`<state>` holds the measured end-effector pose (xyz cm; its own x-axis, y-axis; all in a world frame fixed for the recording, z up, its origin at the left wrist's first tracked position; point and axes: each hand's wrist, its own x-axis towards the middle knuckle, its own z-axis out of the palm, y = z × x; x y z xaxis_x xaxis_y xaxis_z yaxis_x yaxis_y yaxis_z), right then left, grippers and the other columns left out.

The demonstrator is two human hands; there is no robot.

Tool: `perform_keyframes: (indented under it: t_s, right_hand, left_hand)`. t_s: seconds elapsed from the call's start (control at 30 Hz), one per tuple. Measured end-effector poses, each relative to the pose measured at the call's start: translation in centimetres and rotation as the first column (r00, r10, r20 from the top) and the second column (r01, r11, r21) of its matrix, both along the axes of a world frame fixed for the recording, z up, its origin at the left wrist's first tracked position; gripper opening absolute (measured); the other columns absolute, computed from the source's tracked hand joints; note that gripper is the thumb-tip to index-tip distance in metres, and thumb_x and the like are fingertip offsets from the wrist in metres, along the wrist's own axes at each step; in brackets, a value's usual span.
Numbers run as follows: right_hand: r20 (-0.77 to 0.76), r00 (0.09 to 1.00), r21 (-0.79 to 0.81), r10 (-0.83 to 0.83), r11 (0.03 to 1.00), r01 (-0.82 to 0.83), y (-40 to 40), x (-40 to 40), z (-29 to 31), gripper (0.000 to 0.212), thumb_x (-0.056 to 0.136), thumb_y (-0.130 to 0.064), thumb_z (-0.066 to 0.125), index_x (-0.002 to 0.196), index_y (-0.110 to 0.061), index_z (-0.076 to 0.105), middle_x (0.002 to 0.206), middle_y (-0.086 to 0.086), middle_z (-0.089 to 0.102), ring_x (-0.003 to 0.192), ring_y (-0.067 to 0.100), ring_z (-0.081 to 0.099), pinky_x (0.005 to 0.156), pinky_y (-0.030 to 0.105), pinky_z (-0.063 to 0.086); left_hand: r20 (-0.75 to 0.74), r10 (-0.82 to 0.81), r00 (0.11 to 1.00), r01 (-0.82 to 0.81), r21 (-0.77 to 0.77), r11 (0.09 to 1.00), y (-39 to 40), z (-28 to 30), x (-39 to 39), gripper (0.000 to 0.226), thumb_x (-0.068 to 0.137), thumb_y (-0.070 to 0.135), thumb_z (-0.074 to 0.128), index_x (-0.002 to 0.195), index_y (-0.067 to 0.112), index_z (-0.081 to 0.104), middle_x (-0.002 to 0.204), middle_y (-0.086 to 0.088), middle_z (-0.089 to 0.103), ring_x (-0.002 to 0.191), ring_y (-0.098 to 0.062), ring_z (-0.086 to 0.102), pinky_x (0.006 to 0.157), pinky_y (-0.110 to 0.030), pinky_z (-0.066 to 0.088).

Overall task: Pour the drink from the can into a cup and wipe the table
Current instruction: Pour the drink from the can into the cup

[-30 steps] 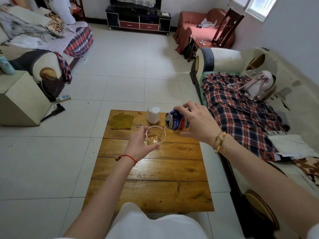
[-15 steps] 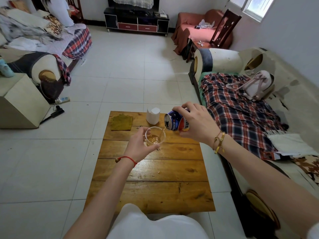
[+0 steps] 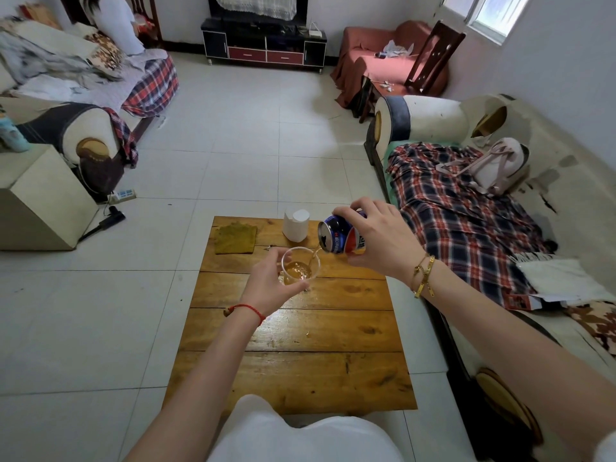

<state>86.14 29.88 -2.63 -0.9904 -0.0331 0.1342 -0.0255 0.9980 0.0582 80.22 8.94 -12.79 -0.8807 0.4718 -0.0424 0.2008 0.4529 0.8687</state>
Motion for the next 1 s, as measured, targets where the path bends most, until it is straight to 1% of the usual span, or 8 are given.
perform_keyframes:
  t_s: [0.13, 0.37, 0.6, 0.77, 1.0]
  right_hand:
    - [-0.003, 1.000, -0.001, 0.002, 1.000, -0.002, 0.1, 0.1, 0.1, 0.075, 0.069, -0.038, 0.076, 0.136, -0.028, 0.043, 0.125, 0.004, 0.049, 0.111, 0.025, 0.048, 0.100, 0.039, 0.037]
    - [-0.005, 1.000, 0.003, 0.007, 1.000, -0.007, 0.5, 0.0, 0.0, 0.076, 0.069, -0.039, 0.076, 0.137, -0.028, 0.042, 0.126, 0.005, 0.049, 0.113, 0.025, 0.047, 0.101, 0.038, 0.036]
    - [-0.021, 1.000, 0.004, 0.010, 1.000, -0.010, 1.1, -0.1, -0.2, 0.077, 0.068, -0.040, 0.078, 0.135, -0.029, 0.043, 0.124, 0.004, 0.050, 0.112, 0.025, 0.048, 0.101, 0.039, 0.038]
    - [-0.024, 1.000, 0.009, 0.009, 1.000, -0.009, 1.4, -0.1, -0.2, 0.077, 0.068, -0.040, 0.077, 0.135, -0.028, 0.043, 0.123, 0.005, 0.050, 0.112, 0.025, 0.048, 0.101, 0.040, 0.038]
    - [-0.032, 0.999, 0.009, 0.011, 1.000, -0.011, 1.7, -0.1, -0.1, 0.075, 0.068, -0.040, 0.078, 0.135, -0.028, 0.043, 0.123, 0.005, 0.050, 0.112, 0.026, 0.048, 0.102, 0.040, 0.037]
  left_hand:
    - [-0.001, 0.006, 1.000, -0.006, -0.004, 1.000, 0.0, 0.0, 0.1, 0.066, 0.068, 0.029, 0.087, 0.122, 0.025, 0.050, 0.114, 0.010, 0.059, 0.110, -0.012, 0.058, 0.097, -0.028, 0.050]
    - [-0.003, 0.009, 1.000, -0.009, 0.003, 1.000, 0.4, 0.1, 0.4, 0.065, 0.068, 0.027, 0.087, 0.121, 0.024, 0.050, 0.112, 0.012, 0.057, 0.108, -0.010, 0.056, 0.091, -0.021, 0.045]
    - [0.001, 0.013, 1.000, -0.013, -0.006, 1.000, 1.1, 0.0, 0.5, 0.066, 0.069, 0.027, 0.087, 0.123, 0.021, 0.050, 0.113, 0.010, 0.059, 0.108, -0.012, 0.057, 0.093, -0.024, 0.048]
    - [-0.001, 0.014, 1.000, -0.014, -0.006, 1.000, 1.5, 0.0, 0.4, 0.067, 0.069, 0.027, 0.087, 0.125, 0.021, 0.050, 0.114, 0.009, 0.059, 0.109, -0.012, 0.057, 0.093, -0.024, 0.049]
    - [-0.006, 0.006, 1.000, -0.006, -0.005, 1.000, 1.9, -0.3, 0.2, 0.064, 0.068, 0.030, 0.087, 0.120, 0.024, 0.049, 0.112, 0.010, 0.058, 0.108, -0.013, 0.059, 0.091, -0.022, 0.049]
